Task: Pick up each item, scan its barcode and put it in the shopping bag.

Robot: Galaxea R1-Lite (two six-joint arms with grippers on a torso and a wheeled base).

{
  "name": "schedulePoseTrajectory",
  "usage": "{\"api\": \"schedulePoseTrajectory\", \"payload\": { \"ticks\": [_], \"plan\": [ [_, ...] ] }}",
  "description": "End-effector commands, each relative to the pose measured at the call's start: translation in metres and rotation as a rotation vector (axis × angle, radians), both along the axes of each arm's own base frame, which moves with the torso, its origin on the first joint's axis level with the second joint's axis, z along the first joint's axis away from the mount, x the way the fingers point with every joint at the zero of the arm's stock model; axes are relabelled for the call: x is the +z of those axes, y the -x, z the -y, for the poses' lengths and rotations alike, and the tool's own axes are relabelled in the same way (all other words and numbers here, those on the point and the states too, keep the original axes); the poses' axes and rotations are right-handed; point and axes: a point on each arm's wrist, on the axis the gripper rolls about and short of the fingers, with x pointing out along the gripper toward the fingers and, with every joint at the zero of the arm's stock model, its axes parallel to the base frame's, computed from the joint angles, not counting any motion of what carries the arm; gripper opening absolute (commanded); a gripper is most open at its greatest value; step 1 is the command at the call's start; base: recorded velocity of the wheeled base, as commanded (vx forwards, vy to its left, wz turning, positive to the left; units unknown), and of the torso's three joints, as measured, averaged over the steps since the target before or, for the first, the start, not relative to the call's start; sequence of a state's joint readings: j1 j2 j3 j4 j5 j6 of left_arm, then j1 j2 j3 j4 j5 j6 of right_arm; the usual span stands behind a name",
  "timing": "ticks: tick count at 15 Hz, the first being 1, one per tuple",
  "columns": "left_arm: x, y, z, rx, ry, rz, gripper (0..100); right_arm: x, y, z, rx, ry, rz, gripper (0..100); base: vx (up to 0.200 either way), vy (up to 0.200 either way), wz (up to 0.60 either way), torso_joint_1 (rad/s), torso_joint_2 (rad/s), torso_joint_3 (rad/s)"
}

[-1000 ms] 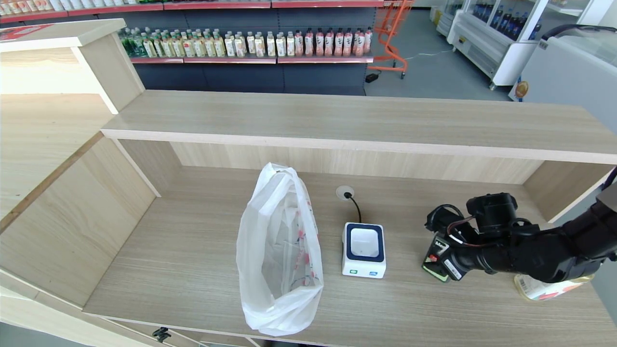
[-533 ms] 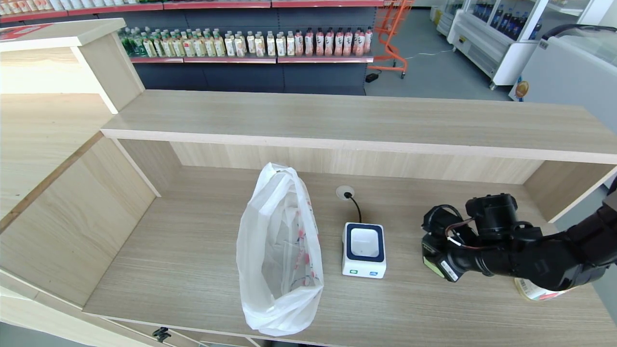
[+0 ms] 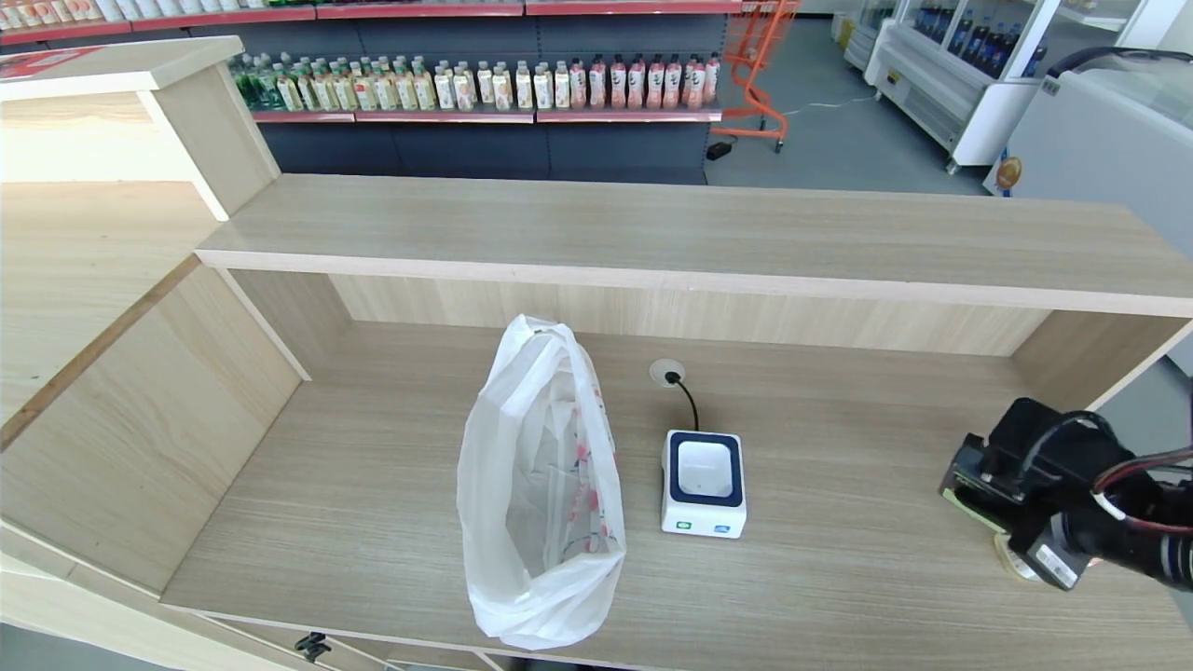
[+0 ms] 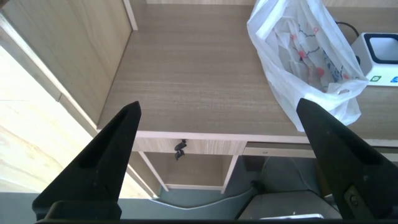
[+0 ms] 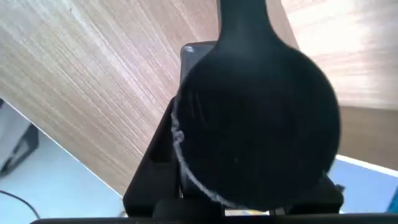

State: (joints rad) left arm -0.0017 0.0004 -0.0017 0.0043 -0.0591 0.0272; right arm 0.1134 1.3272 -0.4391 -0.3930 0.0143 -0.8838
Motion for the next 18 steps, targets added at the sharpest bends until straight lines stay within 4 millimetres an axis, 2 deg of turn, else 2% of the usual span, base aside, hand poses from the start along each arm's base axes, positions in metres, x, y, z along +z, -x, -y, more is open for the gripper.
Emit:
{"api": "schedulePoseTrajectory", "payload": {
  "ticks": [1, 3, 4, 6, 7, 8, 10, 13, 15, 18],
  "plan": [
    [0.0, 0.0, 0.0, 0.001, 0.0, 0.0, 100, 0.026, 0.053, 0.012, 0.158, 0.188, 0.168, 0, 0.0, 0.0, 0.0, 0.0, 0.0, 0.0],
    [-0.001, 0.0, 0.0, -0.001, 0.0, -0.002, 100, 0.026, 0.051, 0.012, 0.446, 0.371, 0.252, 0, 0.0, 0.0, 0.0, 0.0, 0.0, 0.0],
    [0.0, 0.0, 0.0, -0.001, 0.0, 0.0, 100, 0.032, 0.044, 0.008, 0.593, 0.497, 0.344, 0, 0.0, 0.0, 0.0, 0.0, 0.0, 0.0],
    [0.0, 0.0, 0.0, -0.001, 0.0, 0.0, 100, 0.047, 0.027, -0.001, 0.773, 0.815, 0.62, 0, 0.0, 0.0, 0.0, 0.0, 0.0, 0.0],
    [0.0, 0.0, 0.0, -0.001, 0.0, 0.0, 100, 0.044, 0.024, -0.005, 0.883, 0.891, 0.729, 0, 0.0, 0.0, 0.0, 0.0, 0.0, 0.0],
    [0.0, 0.0, 0.0, 0.001, 0.0, 0.0, 100, 0.021, 0.019, -0.008, 1.058, 0.89, 0.75, 0, 0.0, 0.0, 0.0, 0.0, 0.0, 0.0],
    [0.0, 0.0, 0.0, -0.001, 0.0, 0.0, 100, 0.011, 0.018, -0.011, 1.244, 0.939, 0.912, 0, 0.0, 0.0, 0.0, 0.0, 0.0, 0.0],
    [0.0, 0.0, 0.0, -0.001, 0.0, 0.0, 100, -0.015, 0.016, -0.028, 1.547, 0.911, 1.192, 0, 0.0, 0.0, 0.0, 0.0, 0.0, 0.0],
    [0.0, 0.0, 0.0, -0.001, 0.0, 0.0, 100, -0.019, 0.026, -0.034, 1.612, 0.843, 1.205, 0, 0.0, 0.0, 0.0, 0.0, 0.0, 0.0],
    [0.0, 0.0, 0.0, -0.001, 0.0, 0.0, 100, -0.028, 0.028, -0.048, 1.704, 0.754, 1.189, 0, 0.0, 0.0, 0.0, 0.0, 0.0, 0.0]
  ]
}}
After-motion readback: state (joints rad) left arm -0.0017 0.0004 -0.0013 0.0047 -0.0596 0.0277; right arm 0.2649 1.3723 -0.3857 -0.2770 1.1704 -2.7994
